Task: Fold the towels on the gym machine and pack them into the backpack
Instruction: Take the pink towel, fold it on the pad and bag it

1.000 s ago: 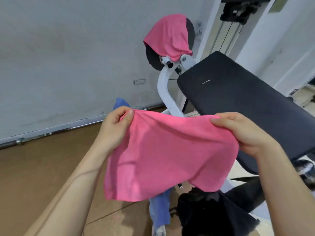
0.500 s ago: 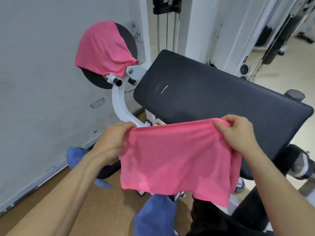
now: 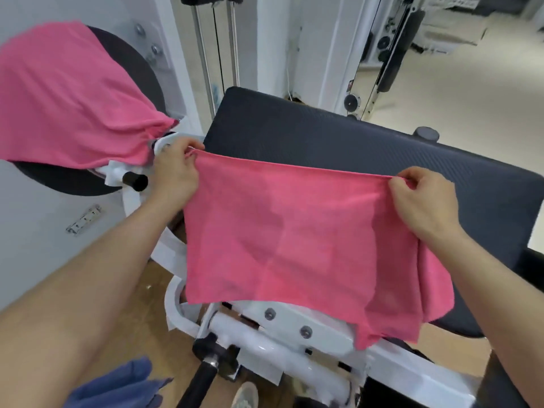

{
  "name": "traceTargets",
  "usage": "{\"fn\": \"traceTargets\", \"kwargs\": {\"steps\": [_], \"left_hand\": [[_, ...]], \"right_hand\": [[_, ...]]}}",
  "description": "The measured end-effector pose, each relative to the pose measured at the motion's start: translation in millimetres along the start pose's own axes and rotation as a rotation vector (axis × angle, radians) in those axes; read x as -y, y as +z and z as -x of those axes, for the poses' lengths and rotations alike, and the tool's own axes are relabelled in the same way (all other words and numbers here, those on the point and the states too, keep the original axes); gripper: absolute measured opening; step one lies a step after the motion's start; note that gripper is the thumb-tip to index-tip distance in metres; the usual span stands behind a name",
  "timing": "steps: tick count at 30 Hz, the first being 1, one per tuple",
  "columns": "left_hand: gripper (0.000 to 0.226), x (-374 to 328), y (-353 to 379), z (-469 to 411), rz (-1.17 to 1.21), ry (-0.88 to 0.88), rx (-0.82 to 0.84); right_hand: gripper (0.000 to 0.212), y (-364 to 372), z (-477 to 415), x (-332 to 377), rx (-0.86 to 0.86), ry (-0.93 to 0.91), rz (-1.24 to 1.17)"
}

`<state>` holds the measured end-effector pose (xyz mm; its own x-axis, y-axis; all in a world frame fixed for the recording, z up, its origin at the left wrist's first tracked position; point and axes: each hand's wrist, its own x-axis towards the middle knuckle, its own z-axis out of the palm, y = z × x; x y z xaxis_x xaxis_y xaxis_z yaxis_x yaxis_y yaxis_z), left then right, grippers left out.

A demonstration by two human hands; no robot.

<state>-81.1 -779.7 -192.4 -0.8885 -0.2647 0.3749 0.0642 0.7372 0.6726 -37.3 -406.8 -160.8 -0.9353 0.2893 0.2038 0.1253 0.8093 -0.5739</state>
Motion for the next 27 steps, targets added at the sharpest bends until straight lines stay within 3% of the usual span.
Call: {"fn": "traceTargets", "kwargs": {"steps": [3, 9, 17, 27], "left_hand": [[0.034, 13, 21, -30, 0.058, -0.028, 0.027], [0.021, 26, 47, -78, 0.235, -0.127, 0.247], [0.029, -6, 75, -118, 0.15, -0.026, 0.146], [0.025, -5, 93, -152, 0.044, 0.079, 0.028]], "right_hand": [[0.019, 13, -11, 12, -0.057, 0.078, 0.033], [0.016, 8, -31, 18, -0.162, 0.301, -0.063], [0.007, 14, -52, 7, -0.229, 0.344, -0.066], [0.034, 19, -70, 0, -0.204, 0.439, -0.023]]}}
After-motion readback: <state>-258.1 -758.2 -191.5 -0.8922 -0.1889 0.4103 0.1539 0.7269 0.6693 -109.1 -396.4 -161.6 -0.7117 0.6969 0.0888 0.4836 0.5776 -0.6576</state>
